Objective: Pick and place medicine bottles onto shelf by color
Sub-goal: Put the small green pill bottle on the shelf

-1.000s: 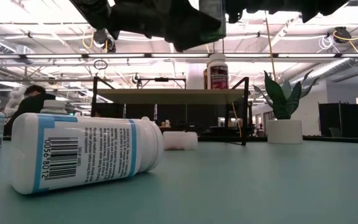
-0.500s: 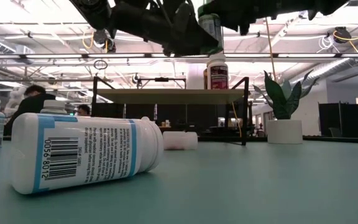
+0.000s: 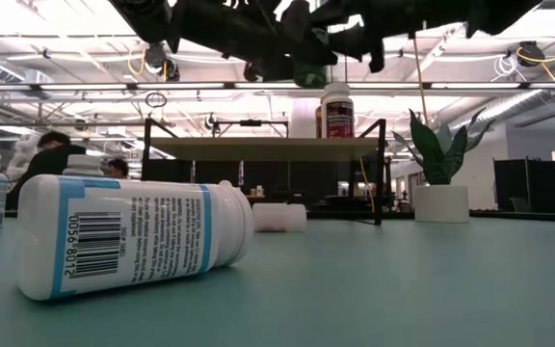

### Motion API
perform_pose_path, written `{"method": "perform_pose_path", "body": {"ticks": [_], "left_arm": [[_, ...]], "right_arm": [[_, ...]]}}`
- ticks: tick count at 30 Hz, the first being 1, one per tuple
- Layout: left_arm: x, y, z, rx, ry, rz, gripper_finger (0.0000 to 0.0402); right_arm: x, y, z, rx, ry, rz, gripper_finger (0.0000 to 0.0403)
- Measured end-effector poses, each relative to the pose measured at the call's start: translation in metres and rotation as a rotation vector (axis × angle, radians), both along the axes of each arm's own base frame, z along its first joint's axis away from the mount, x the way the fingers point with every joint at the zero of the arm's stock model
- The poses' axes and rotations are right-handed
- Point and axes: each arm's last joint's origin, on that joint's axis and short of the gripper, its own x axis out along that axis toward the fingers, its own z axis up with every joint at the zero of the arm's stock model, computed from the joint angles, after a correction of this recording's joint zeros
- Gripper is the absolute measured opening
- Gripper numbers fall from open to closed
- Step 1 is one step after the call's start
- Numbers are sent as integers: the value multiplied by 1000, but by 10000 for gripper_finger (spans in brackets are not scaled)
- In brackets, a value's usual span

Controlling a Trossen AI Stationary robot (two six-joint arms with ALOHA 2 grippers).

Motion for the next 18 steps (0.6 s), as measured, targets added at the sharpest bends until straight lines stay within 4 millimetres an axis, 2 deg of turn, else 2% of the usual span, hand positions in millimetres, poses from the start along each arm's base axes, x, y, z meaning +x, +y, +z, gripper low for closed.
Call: {"method": "perform_pose_path", "body": {"ticks": [9,18], "left_arm": [[-2,-1,-3,7,33,105,341],[-3,3,-4,50,62,172,239]], "right_arm": [[6,-3,-4,-2,-41,-89,203],[6,-3,-4,-10,-35,-119,203]]}}
